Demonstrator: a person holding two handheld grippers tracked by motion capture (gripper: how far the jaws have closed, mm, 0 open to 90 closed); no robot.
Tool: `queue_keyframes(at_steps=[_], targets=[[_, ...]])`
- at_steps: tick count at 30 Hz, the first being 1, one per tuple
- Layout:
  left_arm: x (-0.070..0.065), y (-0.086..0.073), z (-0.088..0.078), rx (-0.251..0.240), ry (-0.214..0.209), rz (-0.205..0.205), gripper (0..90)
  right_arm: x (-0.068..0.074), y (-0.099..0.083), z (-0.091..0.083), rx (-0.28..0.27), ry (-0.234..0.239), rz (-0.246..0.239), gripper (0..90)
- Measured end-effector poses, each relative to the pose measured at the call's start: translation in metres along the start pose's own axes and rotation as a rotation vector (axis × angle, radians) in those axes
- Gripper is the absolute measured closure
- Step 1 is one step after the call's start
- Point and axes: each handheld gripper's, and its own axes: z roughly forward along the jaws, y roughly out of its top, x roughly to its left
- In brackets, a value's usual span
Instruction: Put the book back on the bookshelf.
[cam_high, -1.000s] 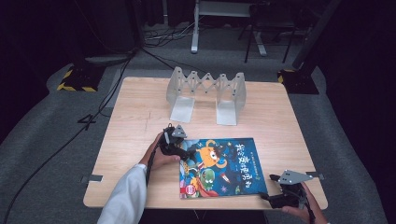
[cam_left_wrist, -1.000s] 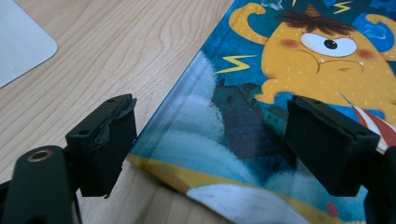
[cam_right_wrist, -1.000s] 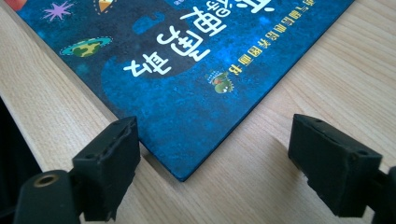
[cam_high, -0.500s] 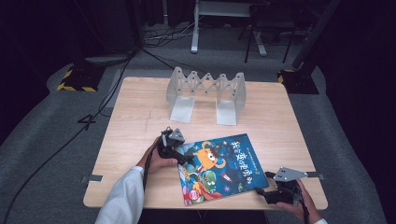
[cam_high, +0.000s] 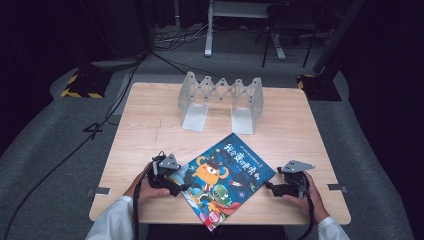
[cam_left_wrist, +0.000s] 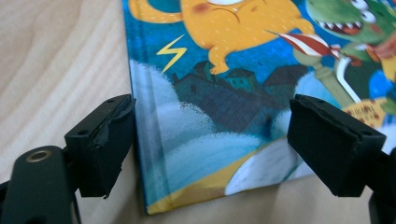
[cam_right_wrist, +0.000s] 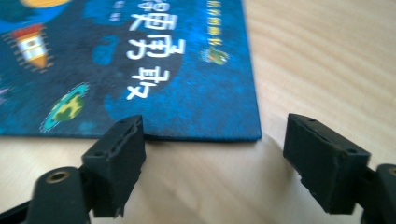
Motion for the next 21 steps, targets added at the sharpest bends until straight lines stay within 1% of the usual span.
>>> queue_keyframes(at_steps=[2, 3, 4, 5, 7, 8, 10, 11, 12, 13, 14, 16, 18, 20, 21], targets=[[-0.005, -0.006, -0.004, -0.003, -0.001, -0.002, 16.3, 0.000, 0.006, 0.007, -0.007, -0.036, 0.027, 22.0], [-0.005, -0.006, -0.004, -0.003, -0.001, -0.002, 16.3, 0.000, 0.009, 0.009, -0.012, -0.053, 0.031, 22.3], [-0.010, -0.012, -0.009, -0.003, -0.001, 0.001, 16.4, 0.001, 0.011, 0.012, -0.015, -0.072, 0.035, 22.5], [-0.012, -0.015, -0.010, -0.009, -0.004, -0.001, 16.5, 0.001, 0.013, 0.014, -0.018, -0.085, 0.036, 23.1], [-0.015, -0.018, -0.012, -0.010, 0.001, 0.000, 16.6, 0.003, 0.016, 0.016, -0.021, -0.102, 0.034, 25.1], [-0.018, -0.019, -0.013, -0.010, 0.005, -0.007, 16.6, 0.004, 0.016, 0.017, -0.021, -0.107, 0.039, 26.5], [-0.022, -0.022, -0.015, -0.011, 0.006, 0.001, 16.6, 0.009, 0.017, 0.016, -0.023, -0.117, 0.031, 28.7], [-0.026, -0.024, -0.015, -0.009, 0.016, 0.011, 17.1, 0.012, 0.017, 0.015, -0.019, -0.108, 0.022, 28.7], [-0.028, -0.025, -0.016, -0.009, 0.019, 0.021, 18.3, 0.018, 0.016, 0.013, -0.011, -0.089, 0.003, 28.7], [-0.028, -0.025, -0.016, -0.009, 0.019, 0.021, 18.8, 0.018, 0.016, 0.013, -0.011, -0.089, 0.003, 28.7], [-0.031, -0.026, -0.016, -0.013, 0.015, 0.018, 18.8, 0.023, 0.015, 0.011, -0.008, -0.068, -0.019, 28.7], [-0.036, -0.027, -0.016, -0.014, 0.005, 0.026, 19.2, 0.036, 0.013, 0.008, -0.001, -0.032, -0.064, 28.7], [-0.039, -0.027, -0.016, -0.010, 0.010, 0.033, 20.2, 0.043, 0.013, 0.008, 0.006, 0.008, -0.080, 28.9], [-0.040, -0.027, -0.015, -0.018, 0.015, 0.025, 19.5, 0.047, 0.015, 0.008, 0.007, -0.005, -0.105, 28.3], [-0.041, -0.027, -0.014, -0.021, 0.014, 0.024, 19.5, 0.047, 0.017, 0.009, 0.008, -0.010, -0.111, 27.5]])
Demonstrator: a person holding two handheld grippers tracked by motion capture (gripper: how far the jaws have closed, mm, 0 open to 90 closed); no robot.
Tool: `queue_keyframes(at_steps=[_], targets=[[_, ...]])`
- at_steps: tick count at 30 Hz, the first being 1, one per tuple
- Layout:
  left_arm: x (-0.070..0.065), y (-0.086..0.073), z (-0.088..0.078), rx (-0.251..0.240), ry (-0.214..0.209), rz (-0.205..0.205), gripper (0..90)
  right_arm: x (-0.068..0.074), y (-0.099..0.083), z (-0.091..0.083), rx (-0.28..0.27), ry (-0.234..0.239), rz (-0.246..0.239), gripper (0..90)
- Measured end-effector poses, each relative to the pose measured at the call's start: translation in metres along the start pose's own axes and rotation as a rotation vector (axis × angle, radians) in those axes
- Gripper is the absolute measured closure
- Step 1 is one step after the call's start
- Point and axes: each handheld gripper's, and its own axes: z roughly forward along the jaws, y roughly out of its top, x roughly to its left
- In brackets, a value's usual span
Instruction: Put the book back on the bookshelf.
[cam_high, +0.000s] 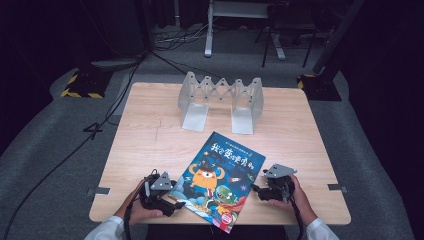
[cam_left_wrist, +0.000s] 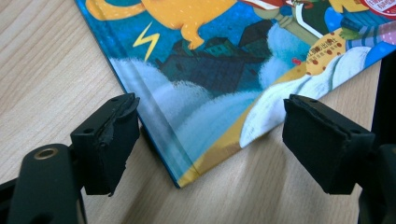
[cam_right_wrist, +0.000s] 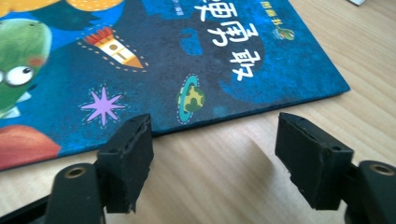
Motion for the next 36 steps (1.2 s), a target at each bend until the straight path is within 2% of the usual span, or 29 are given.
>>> queue_keyframes(at_steps=[3, 6, 7, 10, 13, 16, 19, 21, 25, 28, 30, 34, 36], targets=[[-0.003, 0.000, 0.000, -0.003, -0.014, -0.006, 19.5, -0.010, 0.003, 0.007, 0.000, 0.015, 0.054, 24.2], [-0.008, -0.001, 0.000, -0.005, -0.014, -0.004, 20.9, -0.019, 0.010, 0.016, 0.006, 0.006, 0.083, 22.2], [-0.011, -0.001, 0.000, -0.004, -0.013, 0.006, 21.1, -0.020, 0.012, 0.018, 0.008, -0.006, 0.087, 22.3], [-0.015, -0.002, 0.000, -0.009, -0.010, 0.002, 24.1, -0.024, 0.021, 0.027, -0.002, -0.056, 0.086, 23.1], [-0.020, -0.002, 0.001, -0.013, 0.011, 0.001, 26.1, -0.022, 0.022, 0.028, -0.008, -0.073, 0.084, 27.2], [-0.024, 0.000, 0.003, -0.019, -0.003, 0.003, 28.5, -0.015, 0.016, 0.018, 0.006, -0.019, 0.030, 26.9], [-0.030, 0.004, 0.008, -0.019, -0.017, 0.029, 30.1, -0.009, 0.006, 0.006, 0.012, 0.022, -0.001, 26.2], [-0.033, 0.009, 0.013, -0.024, -0.030, 0.029, 30.2, -0.007, -0.003, -0.003, 0.015, 0.050, -0.020, 25.6], [-0.041, 0.018, 0.023, -0.021, -0.018, 0.041, 29.5, -0.005, -0.017, -0.018, 0.030, 0.072, -0.022, 23.2], [-0.044, 0.022, 0.027, -0.013, -0.024, 0.050, 25.4, -0.005, -0.026, -0.029, 0.070, 0.087, -0.016, 18.1], [-0.045, 0.021, 0.025, 0.002, -0.028, 0.067, 25.7, -0.003, -0.029, -0.034, 0.092, 0.089, -0.012, 17.4], [-0.037, 0.011, 0.013, -0.006, -0.026, 0.023, 24.4, -0.001, -0.034, -0.041, 0.119, 0.115, -0.019, 17.5], [-0.031, 0.006, 0.006, -0.014, -0.008, -0.003, 24.5, 0.002, -0.035, -0.044, 0.130, 0.132, -0.036, 19.3]])
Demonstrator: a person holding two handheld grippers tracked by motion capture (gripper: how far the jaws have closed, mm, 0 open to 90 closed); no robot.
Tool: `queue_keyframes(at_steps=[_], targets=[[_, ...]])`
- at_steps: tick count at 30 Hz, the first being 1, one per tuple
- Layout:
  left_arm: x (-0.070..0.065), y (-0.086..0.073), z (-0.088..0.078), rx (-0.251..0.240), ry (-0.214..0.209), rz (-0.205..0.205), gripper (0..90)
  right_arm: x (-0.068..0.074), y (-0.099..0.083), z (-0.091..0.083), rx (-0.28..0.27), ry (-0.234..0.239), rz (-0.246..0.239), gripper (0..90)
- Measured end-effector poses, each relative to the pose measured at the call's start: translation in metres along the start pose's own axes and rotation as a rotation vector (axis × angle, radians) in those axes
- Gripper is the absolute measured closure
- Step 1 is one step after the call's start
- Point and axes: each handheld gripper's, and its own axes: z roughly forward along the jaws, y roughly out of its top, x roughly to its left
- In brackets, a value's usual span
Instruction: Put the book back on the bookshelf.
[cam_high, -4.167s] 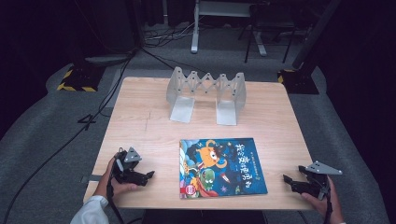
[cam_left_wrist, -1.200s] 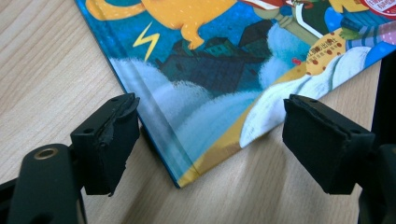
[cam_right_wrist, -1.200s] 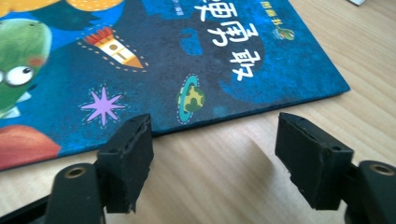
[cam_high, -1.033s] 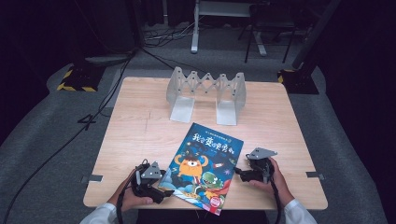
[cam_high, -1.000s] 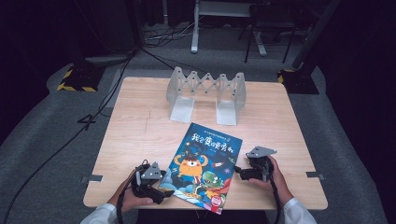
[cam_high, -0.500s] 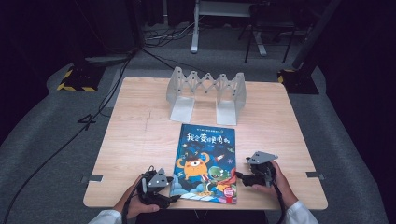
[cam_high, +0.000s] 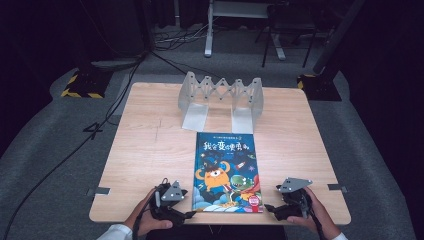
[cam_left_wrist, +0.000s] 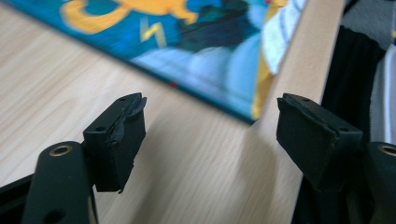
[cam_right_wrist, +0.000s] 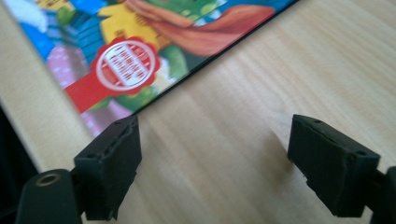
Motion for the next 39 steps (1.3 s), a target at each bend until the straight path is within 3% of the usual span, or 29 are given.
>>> queue_keyframes(at_steps=[5, 8, 15, 21, 27, 33, 37, 39], targets=[[0.008, -0.004, -0.005, 0.005, 0.061, -0.017, 24.0, 0.008, 0.002, -0.003, 0.048, 0.024, -0.025, 21.6], [0.009, -0.005, -0.001, 0.016, 0.089, 0.012, 23.2, 0.015, 0.007, -0.005, 0.108, 0.042, -0.045, 25.9], [0.006, 0.006, 0.011, 0.017, 0.078, 0.037, 22.1, 0.022, 0.027, -0.005, 0.264, 0.066, -0.089, 43.5], [0.001, 0.009, 0.016, 0.016, 0.060, 0.053, 19.7, 0.028, 0.039, -0.002, 0.356, 0.083, -0.138, 57.2], [0.000, 0.009, 0.016, 0.012, 0.064, 0.051, 19.5, 0.032, 0.047, 0.001, 0.399, 0.092, -0.160, 66.6], [0.000, 0.009, 0.016, 0.011, 0.064, 0.050, 19.5, 0.032, 0.050, 0.003, 0.416, 0.098, -0.167, 67.3], [0.000, 0.008, 0.016, 0.011, 0.064, 0.050, 19.5, 0.034, 0.049, 0.002, 0.401, 0.088, -0.156, 67.7], [0.000, 0.008, 0.016, 0.009, 0.064, 0.050, 19.6, 0.033, 0.045, 0.001, 0.362, 0.084, -0.135, 67.9]])
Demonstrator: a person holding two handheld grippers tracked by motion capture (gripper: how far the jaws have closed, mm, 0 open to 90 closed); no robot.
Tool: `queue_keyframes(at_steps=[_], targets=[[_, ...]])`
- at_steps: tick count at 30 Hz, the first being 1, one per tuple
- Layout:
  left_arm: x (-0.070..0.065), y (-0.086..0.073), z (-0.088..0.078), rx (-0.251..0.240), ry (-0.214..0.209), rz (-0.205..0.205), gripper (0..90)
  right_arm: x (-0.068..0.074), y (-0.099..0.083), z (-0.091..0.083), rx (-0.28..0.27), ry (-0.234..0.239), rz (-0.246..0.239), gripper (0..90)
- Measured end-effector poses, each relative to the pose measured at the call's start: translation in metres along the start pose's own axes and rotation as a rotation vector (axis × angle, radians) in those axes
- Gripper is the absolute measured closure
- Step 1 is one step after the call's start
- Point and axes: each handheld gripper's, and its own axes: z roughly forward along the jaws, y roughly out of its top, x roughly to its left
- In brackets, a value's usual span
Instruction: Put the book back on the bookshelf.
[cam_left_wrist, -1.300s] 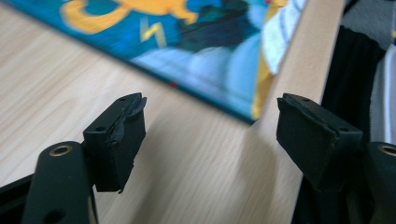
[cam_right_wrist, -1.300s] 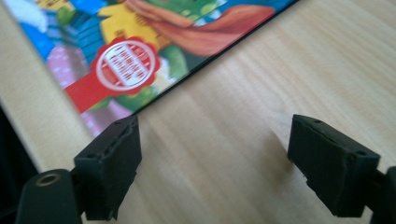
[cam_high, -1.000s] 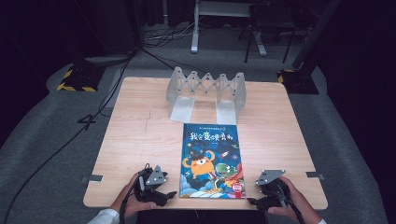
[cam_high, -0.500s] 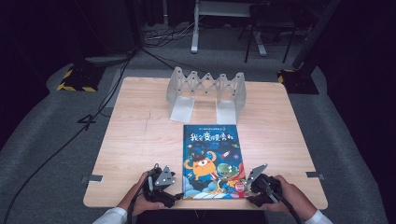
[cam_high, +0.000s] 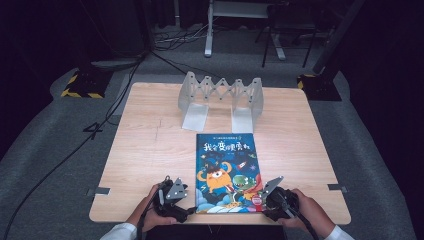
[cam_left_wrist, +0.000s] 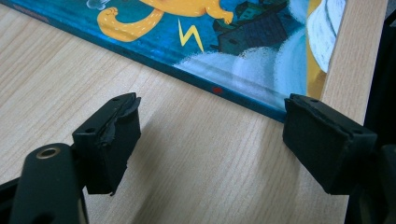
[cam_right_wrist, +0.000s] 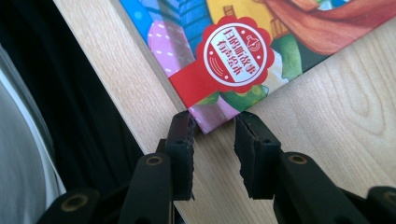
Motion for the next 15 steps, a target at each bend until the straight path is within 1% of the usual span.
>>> queue_keyframes(at_steps=[2, 3, 5, 6, 7, 8, 9, 10, 11, 12, 15], targets=[[0.000, 0.000, 0.000, -0.002, -0.001, -0.001, 19.7, 0.001, -0.005, 0.000, -0.044, -0.004, 0.016, 67.8], [0.001, -0.001, 0.000, -0.004, -0.001, -0.002, 20.0, 0.002, -0.009, 0.000, -0.082, -0.005, 0.027, 67.7], [0.001, -0.001, -0.001, -0.004, -0.001, -0.001, 20.6, 0.002, -0.017, 0.001, -0.146, -0.004, 0.031, 67.6], [0.001, -0.002, -0.001, -0.006, 0.002, -0.005, 20.8, 0.002, -0.022, 0.002, -0.192, -0.004, 0.025, 67.6], [0.001, -0.002, -0.001, -0.007, 0.003, -0.006, 20.8, 0.000, -0.027, 0.004, -0.243, 0.016, 0.044, 67.5], [0.001, -0.002, -0.001, -0.011, 0.004, -0.003, 20.8, -0.001, -0.030, 0.005, -0.276, 0.032, 0.053, 67.6], [0.001, -0.002, -0.001, -0.011, 0.004, -0.003, 20.7, -0.001, -0.030, 0.005, -0.276, 0.032, 0.053, 67.6], [0.001, -0.002, -0.001, -0.010, 0.006, -0.003, 20.7, -0.003, -0.033, 0.006, -0.317, 0.051, 0.056, 67.3], [0.002, -0.003, -0.001, -0.007, 0.016, -0.015, 18.9, -0.007, -0.036, 0.010, -0.381, 0.108, 0.086, 65.1], [0.002, -0.003, -0.002, -0.005, 0.021, -0.020, 18.5, -0.008, -0.036, 0.011, -0.401, 0.113, 0.069, 62.4], [0.002, -0.003, -0.001, -0.009, 0.029, -0.030, 18.4, -0.010, -0.035, 0.012, -0.434, 0.130, 0.076, 53.6]])
